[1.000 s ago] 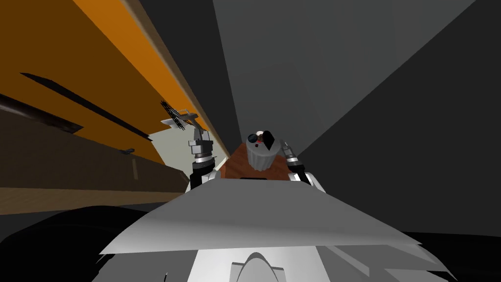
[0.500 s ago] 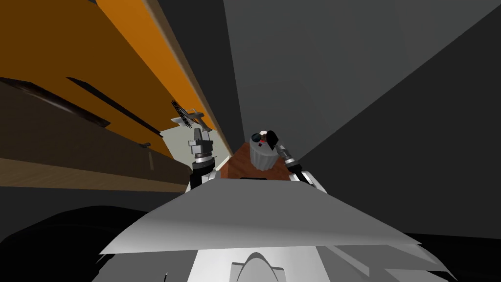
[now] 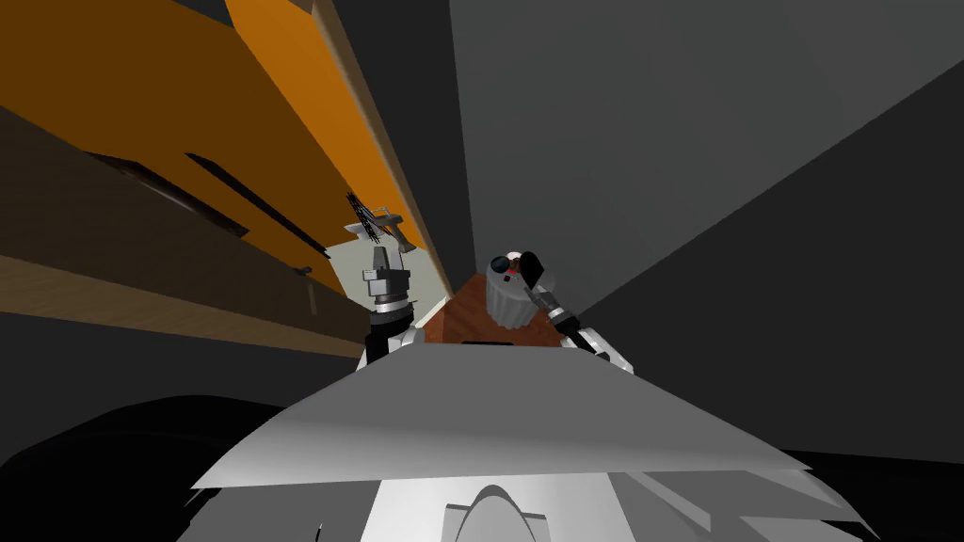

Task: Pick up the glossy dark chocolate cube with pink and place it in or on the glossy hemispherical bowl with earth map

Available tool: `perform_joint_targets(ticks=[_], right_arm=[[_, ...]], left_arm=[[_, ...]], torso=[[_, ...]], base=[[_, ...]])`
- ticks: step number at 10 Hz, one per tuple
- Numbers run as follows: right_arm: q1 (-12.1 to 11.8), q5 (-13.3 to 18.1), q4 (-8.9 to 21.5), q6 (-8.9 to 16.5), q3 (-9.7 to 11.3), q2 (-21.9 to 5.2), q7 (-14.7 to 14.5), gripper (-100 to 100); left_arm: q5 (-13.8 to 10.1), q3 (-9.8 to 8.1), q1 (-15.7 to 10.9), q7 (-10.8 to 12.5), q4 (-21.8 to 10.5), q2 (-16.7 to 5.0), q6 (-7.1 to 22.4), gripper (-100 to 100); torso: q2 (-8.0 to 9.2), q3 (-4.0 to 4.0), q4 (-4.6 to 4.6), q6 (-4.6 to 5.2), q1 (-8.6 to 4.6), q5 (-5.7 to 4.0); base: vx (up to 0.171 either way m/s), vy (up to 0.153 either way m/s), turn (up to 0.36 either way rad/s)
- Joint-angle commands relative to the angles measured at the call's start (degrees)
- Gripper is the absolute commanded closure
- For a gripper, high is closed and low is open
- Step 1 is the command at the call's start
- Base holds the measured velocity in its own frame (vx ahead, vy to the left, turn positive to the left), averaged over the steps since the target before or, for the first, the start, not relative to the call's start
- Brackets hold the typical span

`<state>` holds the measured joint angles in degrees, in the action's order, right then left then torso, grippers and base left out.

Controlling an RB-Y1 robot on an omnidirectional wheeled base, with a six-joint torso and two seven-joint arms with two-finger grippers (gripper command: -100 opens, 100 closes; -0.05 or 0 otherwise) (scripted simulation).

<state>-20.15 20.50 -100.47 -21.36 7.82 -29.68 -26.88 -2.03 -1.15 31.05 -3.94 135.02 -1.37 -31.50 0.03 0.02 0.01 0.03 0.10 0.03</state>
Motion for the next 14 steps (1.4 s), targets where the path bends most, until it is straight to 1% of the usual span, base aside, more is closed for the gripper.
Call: perform_joint_targets(ticks=[1,2,3,4,5,6,7,8,9,10,13,14], right_arm=[[0.80,1.62,2.78,0.17,1.35,-2.86,-1.43,-100],[1.48,3.08,4.47,0.31,2.61,-4.55,-2.70,-100],[1.48,3.08,5.08,0.31,2.61,-5.32,-2.70,-100],[2.13,4.55,7.31,0.44,3.88,-7.63,-3.91,-100],[2.77,6.01,8.90,0.57,5.16,-9.16,-5.05,-100],[2.77,6.01,9.62,0.57,5.16,-10.09,-5.05,-100],[3.38,7.46,11.73,0.70,6.45,-12.28,-6.13,-100],[3.38,7.46,11.85,0.70,6.45,-12.43,-6.13,-100],[3.97,8.90,14.03,0.82,7.75,-14.70,-7.14,-100],[3.97,8.90,14.03,0.82,7.75,-14.73,-7.14,-100],[5.50,13.04,19.56,1.15,11.60,-21.04,-9.67,-100],[5.50,13.04,20.23,1.15,11.60,-21.25,-9.67,-100]], left_arm=[[0.00,0.00,0.00,0.00,0.00,0.00,0.00,0],[0.00,0.00,0.00,0.00,0.00,0.00,0.00,0],[0.00,0.01,-0.01,0.00,0.00,0.00,0.00,0],[0.00,0.00,0.00,0.00,0.00,0.00,0.00,0],[0.00,0.00,0.00,0.00,0.00,0.00,0.00,0],[0.00,0.00,0.00,0.00,0.00,0.00,0.00,0],[0.00,0.00,0.01,0.00,0.00,0.00,0.00,0],[0.00,0.00,0.00,0.00,0.00,0.00,0.00,0],[0.00,0.00,0.01,0.00,0.00,0.00,0.00,0],[0.00,0.00,0.00,0.00,0.00,0.00,0.00,0],[0.00,0.00,0.01,0.00,0.00,0.00,0.00,0],[0.00,0.00,0.01,0.00,0.00,0.00,0.00,0]], torso=[[0.00,0.00,0.00,0.00,0.00,0.00],[-0.03,-0.02,-0.01,-0.03,-0.01,-0.01],[-0.07,-0.04,-0.01,-0.05,0.06,0.00],[-0.05,-0.03,-0.01,0.01,0.03,0.01],[-0.05,-0.03,-0.01,-0.02,0.06,0.01],[-0.15,-0.08,-0.03,-0.04,0.12,0.02],[-0.14,-0.08,-0.03,0.01,0.07,0.02],[-0.15,-0.09,-0.03,-0.02,0.05,0.01],[-0.12,-0.07,-0.03,0.01,0.00,0.00],[-0.13,-0.08,-0.03,-0.01,0.02,0.00],[-0.33,-0.19,-0.07,-0.03,0.09,0.02],[-0.41,-0.23,-0.09,-0.03,0.14,0.03]], base=[[0.003,0.038,0.114],[0.007,0.062,0.263],[0.006,0.048,0.074],[0.007,0.057,0.099],[0.037,0.073,0.214],[0.033,0.056,0.092],[0.032,0.054,0.164],[0.026,0.033,0.063],[0.034,0.046,0.140],[0.036,0.038,0.073],[0.085,0.064,0.213],[0.072,0.041,0.056]])
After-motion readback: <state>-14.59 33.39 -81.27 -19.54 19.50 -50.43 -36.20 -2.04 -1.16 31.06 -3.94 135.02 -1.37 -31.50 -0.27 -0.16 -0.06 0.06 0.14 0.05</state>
